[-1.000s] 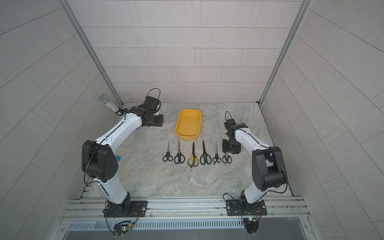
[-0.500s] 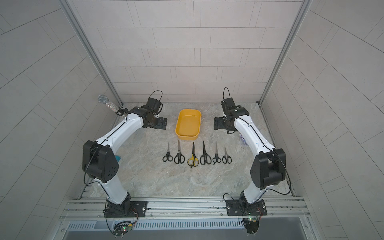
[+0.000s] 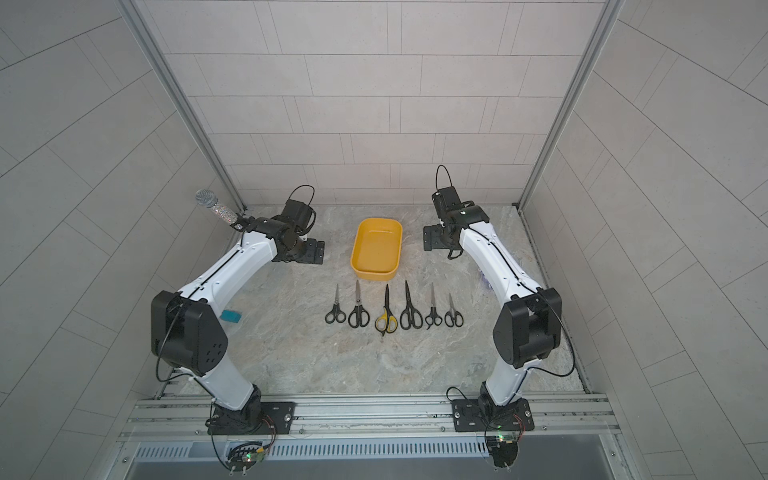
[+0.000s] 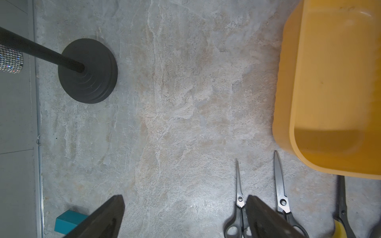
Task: Take the scissors out of the storage box
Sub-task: Reset both arms
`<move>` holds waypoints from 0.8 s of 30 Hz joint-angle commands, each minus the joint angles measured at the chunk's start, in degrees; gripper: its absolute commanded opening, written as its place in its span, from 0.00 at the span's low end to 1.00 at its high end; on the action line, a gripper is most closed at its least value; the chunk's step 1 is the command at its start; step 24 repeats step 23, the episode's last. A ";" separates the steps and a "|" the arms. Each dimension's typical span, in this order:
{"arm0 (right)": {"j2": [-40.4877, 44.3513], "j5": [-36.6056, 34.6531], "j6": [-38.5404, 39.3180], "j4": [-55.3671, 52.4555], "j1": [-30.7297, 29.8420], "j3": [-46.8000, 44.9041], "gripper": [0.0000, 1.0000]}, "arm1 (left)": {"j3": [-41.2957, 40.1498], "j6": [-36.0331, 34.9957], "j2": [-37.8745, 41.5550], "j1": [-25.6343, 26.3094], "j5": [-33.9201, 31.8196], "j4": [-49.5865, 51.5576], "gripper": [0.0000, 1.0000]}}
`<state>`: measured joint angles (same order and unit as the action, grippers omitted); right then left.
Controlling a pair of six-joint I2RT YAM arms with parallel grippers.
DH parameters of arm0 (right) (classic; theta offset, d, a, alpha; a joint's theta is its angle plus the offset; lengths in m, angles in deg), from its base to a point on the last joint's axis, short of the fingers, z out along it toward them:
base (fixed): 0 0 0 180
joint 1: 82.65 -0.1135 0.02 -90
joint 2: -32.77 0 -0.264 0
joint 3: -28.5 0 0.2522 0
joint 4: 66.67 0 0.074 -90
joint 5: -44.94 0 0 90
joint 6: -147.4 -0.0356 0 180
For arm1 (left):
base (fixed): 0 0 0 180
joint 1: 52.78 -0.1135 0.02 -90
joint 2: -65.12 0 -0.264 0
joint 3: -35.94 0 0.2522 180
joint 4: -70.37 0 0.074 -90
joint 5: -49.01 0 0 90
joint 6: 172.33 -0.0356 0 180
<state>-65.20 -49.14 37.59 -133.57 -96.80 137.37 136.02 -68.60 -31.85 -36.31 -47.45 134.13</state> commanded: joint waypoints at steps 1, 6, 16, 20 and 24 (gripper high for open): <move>-0.73 -1.86 0.28 0.54 -0.20 -1.49 1.00 | -0.16 0.59 0.00 -0.47 -0.41 0.84 0.99; 0.37 -1.44 0.06 1.48 -0.25 -3.82 1.00 | 0.08 0.33 0.06 -0.47 -1.88 0.81 1.00; 0.32 -2.76 -0.61 -1.08 -0.26 -4.04 1.00 | 1.13 -0.25 -0.90 -0.46 -2.80 2.30 1.00; 0.78 -1.95 -0.59 -0.83 -0.26 -4.76 1.00 | 0.26 -0.39 0.24 -0.47 0.19 0.27 1.00; 0.43 -1.66 -0.67 -0.86 -0.26 -4.76 1.00 | 0.68 0.11 -0.07 -0.42 -0.14 0.60 1.00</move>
